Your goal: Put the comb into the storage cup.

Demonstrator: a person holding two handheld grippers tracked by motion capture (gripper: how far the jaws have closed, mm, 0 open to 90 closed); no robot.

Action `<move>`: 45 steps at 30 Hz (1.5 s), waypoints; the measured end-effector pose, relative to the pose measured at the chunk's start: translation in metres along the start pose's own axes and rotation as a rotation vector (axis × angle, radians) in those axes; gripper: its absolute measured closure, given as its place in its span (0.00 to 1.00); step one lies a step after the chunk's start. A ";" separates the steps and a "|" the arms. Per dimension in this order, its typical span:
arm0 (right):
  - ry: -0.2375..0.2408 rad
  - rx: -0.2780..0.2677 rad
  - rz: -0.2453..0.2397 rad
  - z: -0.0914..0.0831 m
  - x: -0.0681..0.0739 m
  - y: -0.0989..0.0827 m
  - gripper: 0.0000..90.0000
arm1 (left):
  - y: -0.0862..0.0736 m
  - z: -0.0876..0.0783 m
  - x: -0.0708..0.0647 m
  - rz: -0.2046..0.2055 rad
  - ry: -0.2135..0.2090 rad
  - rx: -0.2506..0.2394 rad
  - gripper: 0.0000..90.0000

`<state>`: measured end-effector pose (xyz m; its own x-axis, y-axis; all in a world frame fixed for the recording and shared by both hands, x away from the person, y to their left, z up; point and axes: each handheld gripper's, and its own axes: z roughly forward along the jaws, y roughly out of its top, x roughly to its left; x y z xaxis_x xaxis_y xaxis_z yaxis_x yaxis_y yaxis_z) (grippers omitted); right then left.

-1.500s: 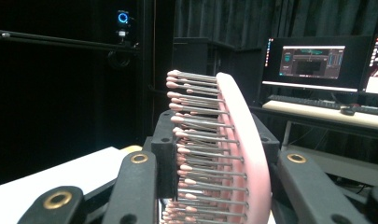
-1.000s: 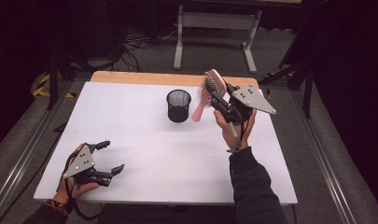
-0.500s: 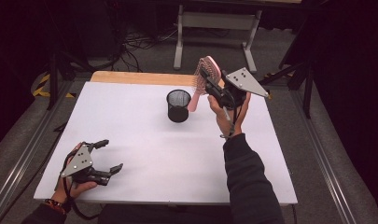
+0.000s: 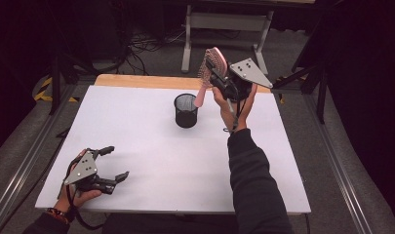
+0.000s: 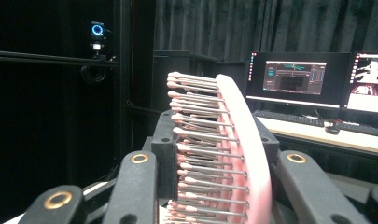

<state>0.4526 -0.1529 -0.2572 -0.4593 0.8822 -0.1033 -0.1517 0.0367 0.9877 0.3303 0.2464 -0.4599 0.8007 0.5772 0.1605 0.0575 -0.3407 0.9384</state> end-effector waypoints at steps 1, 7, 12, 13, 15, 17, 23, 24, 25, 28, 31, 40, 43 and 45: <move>0.000 0.000 0.000 0.000 0.000 0.000 0.71 | 0.000 0.000 0.000 0.001 0.000 0.001 0.08; -0.013 0.014 0.014 0.011 0.000 -0.009 0.71 | 0.001 -0.001 0.000 -0.004 0.003 -0.011 0.08; -0.013 0.023 0.026 0.017 0.001 -0.015 0.71 | 0.001 -0.002 0.000 -0.003 0.004 -0.010 0.08; -0.014 0.025 0.024 0.018 0.000 -0.016 0.71 | 0.001 -0.002 0.000 -0.004 0.005 -0.013 0.08; -0.016 0.027 0.032 0.019 0.000 -0.017 0.71 | 0.001 -0.002 0.000 -0.005 0.007 -0.011 0.08; -0.023 0.027 0.034 0.020 -0.002 -0.019 0.71 | 0.002 -0.002 0.000 -0.007 0.005 -0.015 0.08; -0.038 0.036 0.042 0.024 -0.004 -0.023 0.71 | 0.002 -0.003 0.000 -0.009 0.003 -0.018 0.08; -0.039 0.036 0.045 0.025 -0.004 -0.024 0.71 | 0.001 -0.003 0.000 -0.007 0.005 -0.015 0.08; -0.034 0.034 0.050 0.026 -0.005 -0.025 0.71 | 0.001 -0.003 0.000 -0.005 0.005 -0.014 0.08; -0.038 0.042 0.050 0.029 -0.003 -0.028 0.71 | 0.001 -0.003 0.000 -0.008 0.004 -0.016 0.08; -0.039 0.045 0.051 0.032 -0.002 -0.029 0.71 | 0.001 -0.003 0.000 -0.008 0.002 -0.017 0.08; -0.053 0.055 0.057 0.042 0.001 -0.037 0.71 | 0.001 -0.003 -0.001 -0.010 -0.003 -0.019 0.08; -0.057 0.062 0.063 0.045 0.001 -0.039 0.71 | 0.001 -0.003 0.000 -0.014 -0.006 -0.020 0.08; -0.057 0.067 0.063 0.046 0.002 -0.041 0.71 | 0.001 -0.004 0.001 -0.011 -0.005 -0.020 0.08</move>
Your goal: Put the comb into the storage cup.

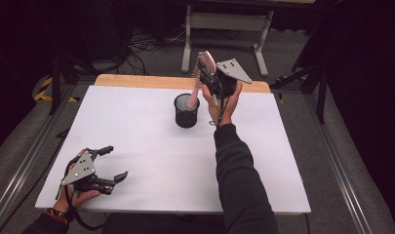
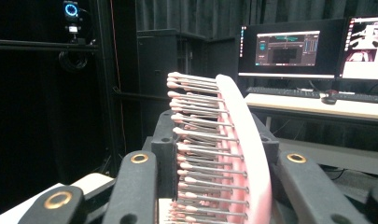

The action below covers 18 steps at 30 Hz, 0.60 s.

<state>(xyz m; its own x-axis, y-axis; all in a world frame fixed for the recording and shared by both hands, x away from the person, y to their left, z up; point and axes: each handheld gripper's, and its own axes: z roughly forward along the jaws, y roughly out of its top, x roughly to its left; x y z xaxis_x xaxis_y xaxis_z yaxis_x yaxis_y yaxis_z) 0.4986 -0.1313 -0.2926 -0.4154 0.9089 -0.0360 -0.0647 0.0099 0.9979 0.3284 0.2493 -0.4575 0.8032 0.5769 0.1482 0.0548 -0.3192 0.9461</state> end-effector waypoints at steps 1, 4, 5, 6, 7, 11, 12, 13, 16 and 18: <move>0.003 0.003 0.003 0.001 0.000 -0.001 0.71 | 0.000 0.000 0.000 -0.001 0.001 -0.002 0.08; 0.002 0.014 0.007 0.003 0.001 -0.005 0.71 | 0.000 0.000 0.000 0.000 -0.001 0.000 0.08; 0.004 0.017 0.009 0.003 0.001 -0.005 0.71 | 0.000 0.001 0.000 0.001 0.000 0.001 0.08; 0.005 0.023 0.008 0.004 0.002 -0.007 0.71 | 0.000 0.001 0.000 0.001 -0.002 0.000 0.08; 0.009 0.025 0.001 0.004 0.003 -0.008 0.71 | 0.000 0.001 0.000 0.002 -0.003 0.003 0.08; 0.016 0.035 0.006 0.005 0.006 -0.013 0.71 | 0.000 0.001 0.000 0.002 -0.002 0.004 0.08; 0.019 0.041 0.007 0.005 0.006 -0.014 0.71 | 0.000 0.001 0.000 0.002 -0.002 0.004 0.08; 0.025 0.044 0.003 0.006 0.008 -0.016 0.71 | 0.000 0.001 0.000 0.002 -0.001 0.004 0.08; 0.030 0.061 -0.005 0.007 0.010 -0.022 0.71 | -0.001 0.001 0.000 0.002 -0.001 0.007 0.08; 0.034 0.073 0.002 0.007 0.011 -0.027 0.71 | -0.001 0.001 0.000 0.001 -0.002 0.006 0.08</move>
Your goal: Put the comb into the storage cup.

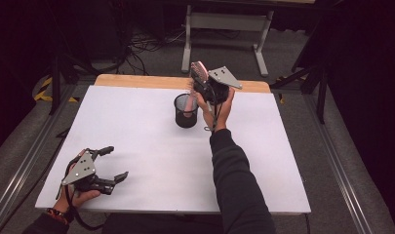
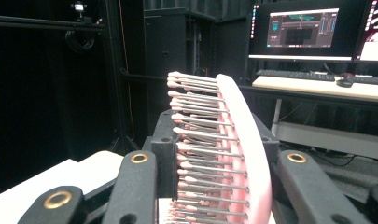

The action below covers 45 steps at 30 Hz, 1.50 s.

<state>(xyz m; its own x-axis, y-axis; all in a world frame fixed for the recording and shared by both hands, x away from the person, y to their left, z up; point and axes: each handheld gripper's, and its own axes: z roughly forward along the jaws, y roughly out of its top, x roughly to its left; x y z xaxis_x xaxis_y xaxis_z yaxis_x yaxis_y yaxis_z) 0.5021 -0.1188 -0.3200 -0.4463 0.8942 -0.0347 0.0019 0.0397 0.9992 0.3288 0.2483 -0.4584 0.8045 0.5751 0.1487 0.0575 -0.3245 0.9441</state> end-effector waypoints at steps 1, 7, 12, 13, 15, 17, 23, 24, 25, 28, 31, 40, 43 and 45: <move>0.003 0.003 0.003 0.000 0.000 -0.002 0.71 | 0.000 0.000 0.000 -0.002 0.003 -0.003 0.08; 0.011 0.021 0.005 0.002 0.003 -0.011 0.71 | 0.000 0.000 0.001 0.002 0.001 0.004 0.08; 0.014 0.028 0.012 0.002 0.003 -0.016 0.71 | 0.000 0.000 0.001 0.003 0.002 0.005 0.08; 0.013 0.030 0.010 0.002 0.004 -0.017 0.71 | 0.000 0.000 0.001 0.004 0.000 0.008 0.08; 0.016 0.033 0.015 0.002 0.004 -0.019 0.71 | 0.000 0.000 0.001 0.006 0.000 0.008 0.08; 0.016 0.034 0.017 0.002 0.004 -0.020 0.71 | 0.000 0.000 0.001 0.005 0.000 0.010 0.08; 0.025 0.049 0.025 0.002 0.004 -0.028 0.71 | 0.000 0.000 0.001 0.005 0.002 0.010 0.08; 0.026 0.047 0.025 0.002 0.004 -0.028 0.71 | 0.000 0.000 0.001 0.005 0.002 0.010 0.08; 0.026 0.049 0.025 0.002 0.005 -0.029 0.71 | -0.001 0.000 0.001 0.006 0.000 0.011 0.08; 0.027 0.056 0.023 0.003 0.005 -0.032 0.71 | -0.001 0.001 0.001 0.004 -0.001 0.012 0.09; 0.029 0.064 0.026 0.003 0.005 -0.036 0.71 | -0.001 0.001 0.001 0.003 -0.001 0.011 0.09; 0.032 0.069 0.025 0.002 0.003 -0.038 0.70 | -0.001 0.002 0.001 0.005 0.001 0.014 0.09; 0.028 0.070 0.032 0.001 0.001 -0.039 0.70 | -0.001 0.001 0.000 0.006 0.000 0.014 0.09; 0.020 0.073 0.029 0.000 0.000 -0.039 0.69 | -0.001 0.001 0.000 0.006 -0.001 0.014 0.09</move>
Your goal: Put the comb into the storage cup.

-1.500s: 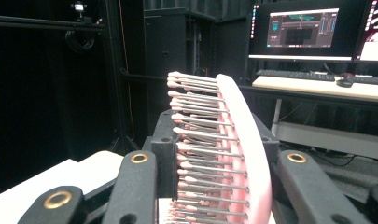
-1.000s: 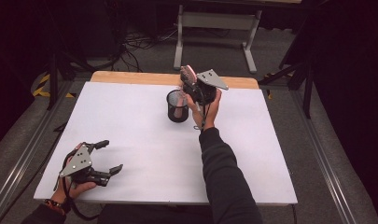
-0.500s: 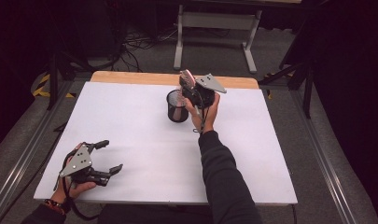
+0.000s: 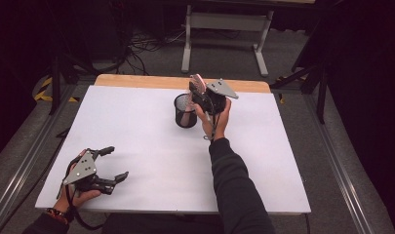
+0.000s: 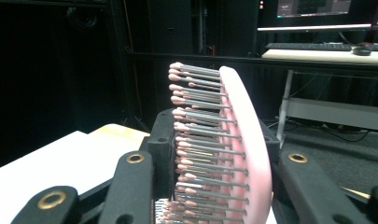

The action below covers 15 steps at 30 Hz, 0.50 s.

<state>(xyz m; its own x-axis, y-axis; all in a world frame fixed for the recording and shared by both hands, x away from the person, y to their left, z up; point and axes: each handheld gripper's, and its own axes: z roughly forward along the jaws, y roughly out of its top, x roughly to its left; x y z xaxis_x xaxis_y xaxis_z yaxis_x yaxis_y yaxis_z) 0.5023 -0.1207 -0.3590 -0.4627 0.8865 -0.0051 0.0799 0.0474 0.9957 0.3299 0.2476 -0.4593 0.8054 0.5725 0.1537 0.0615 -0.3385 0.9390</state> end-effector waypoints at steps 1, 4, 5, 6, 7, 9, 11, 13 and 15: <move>0.000 -0.002 0.007 0.000 -0.001 -0.001 0.69 | 0.000 0.000 0.000 0.002 0.002 0.002 0.09; -0.010 0.007 0.014 -0.002 -0.005 -0.002 0.68 | 0.000 0.001 0.000 0.002 -0.002 0.005 0.09; -0.011 0.010 0.019 -0.003 -0.006 -0.002 0.68 | 0.000 0.001 0.000 0.002 -0.003 0.005 0.09; -0.013 0.012 0.019 -0.003 -0.007 -0.002 0.68 | 0.000 0.000 0.000 0.001 -0.007 0.004 0.09; -0.015 0.014 0.021 -0.003 -0.008 -0.003 0.67 | 0.000 0.000 0.000 0.001 -0.007 0.004 0.09; -0.012 0.016 0.028 -0.003 -0.008 -0.004 0.66 | 0.000 0.000 -0.001 0.001 -0.009 0.001 0.09; -0.020 0.032 0.021 -0.002 -0.011 -0.006 0.65 | 0.000 0.000 0.000 0.001 -0.006 0.003 0.09; -0.021 0.035 0.023 -0.002 -0.012 -0.008 0.65 | 0.000 0.000 0.000 -0.003 -0.006 0.002 0.09; -0.033 0.042 0.027 -0.003 -0.015 -0.010 0.64 | 0.000 0.001 0.000 -0.003 -0.008 0.003 0.09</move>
<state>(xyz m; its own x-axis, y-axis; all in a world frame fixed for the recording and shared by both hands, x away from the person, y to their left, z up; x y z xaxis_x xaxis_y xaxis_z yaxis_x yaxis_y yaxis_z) 0.5056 -0.1357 -0.3686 -0.4301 0.9026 0.0182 0.1292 0.0416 0.9908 0.3304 0.2475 -0.4599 0.8100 0.5673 0.1488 0.0651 -0.3392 0.9385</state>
